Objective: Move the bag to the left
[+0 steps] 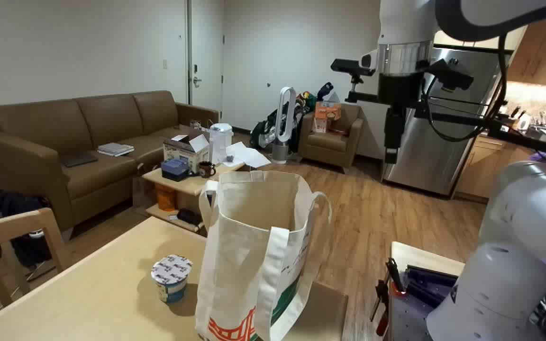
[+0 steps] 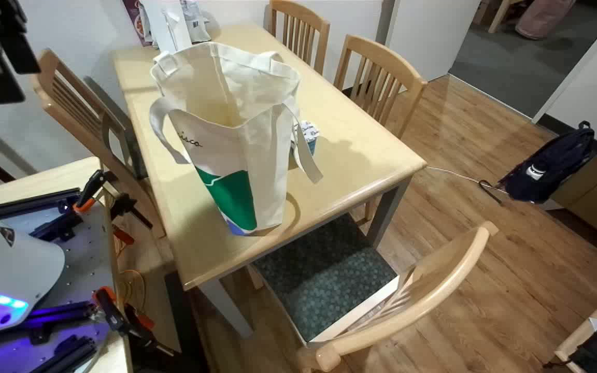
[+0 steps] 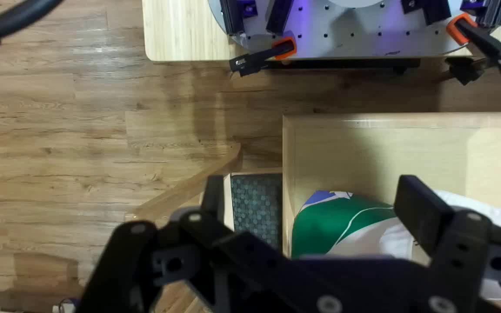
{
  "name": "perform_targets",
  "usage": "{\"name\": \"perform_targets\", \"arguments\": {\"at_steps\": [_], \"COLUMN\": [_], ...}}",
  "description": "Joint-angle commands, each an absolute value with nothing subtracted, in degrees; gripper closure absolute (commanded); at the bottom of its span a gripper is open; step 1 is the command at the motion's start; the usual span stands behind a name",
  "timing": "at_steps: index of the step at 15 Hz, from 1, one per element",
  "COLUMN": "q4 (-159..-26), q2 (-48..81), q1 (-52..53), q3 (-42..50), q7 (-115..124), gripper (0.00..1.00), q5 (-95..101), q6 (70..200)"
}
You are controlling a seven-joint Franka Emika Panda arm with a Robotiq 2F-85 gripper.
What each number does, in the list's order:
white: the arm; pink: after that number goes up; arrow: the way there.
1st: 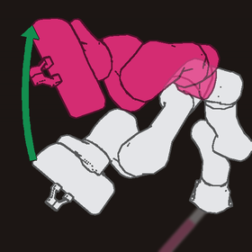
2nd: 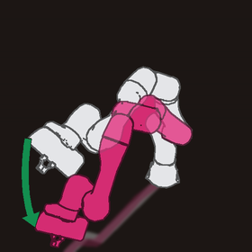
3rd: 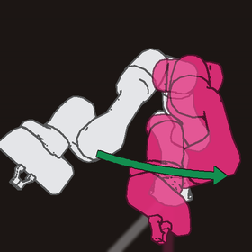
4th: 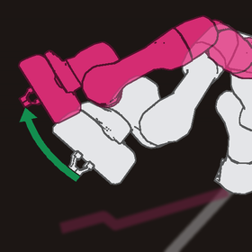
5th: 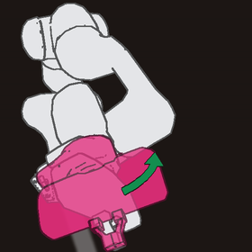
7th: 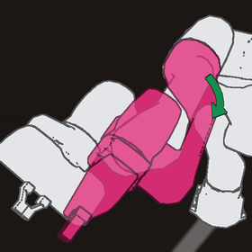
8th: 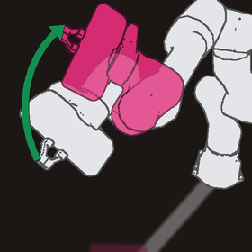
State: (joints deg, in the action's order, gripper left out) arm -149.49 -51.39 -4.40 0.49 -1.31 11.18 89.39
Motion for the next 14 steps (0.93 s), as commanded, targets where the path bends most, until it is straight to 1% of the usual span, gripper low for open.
{"name": "perform_targets", "arguments": {"at_steps": [1,7,9,14], "q4": [-149.4,-149.2,-150.2,-155.4], "q2": [-51.3,-51.6,-52.2,-47.1], "q1": [-3.5,-3.1,-2.5,0.0], "q3": [1.1,1.3,2.1,8.5], "q7": [-0.8,-1.6,-2.0,-6.9], "gripper": [0.00,0.00,0.00,0.00], "q5": [11.6,11.7,11.8,7.9], "q6": [89.2,89.4,95.3,121.2]}}
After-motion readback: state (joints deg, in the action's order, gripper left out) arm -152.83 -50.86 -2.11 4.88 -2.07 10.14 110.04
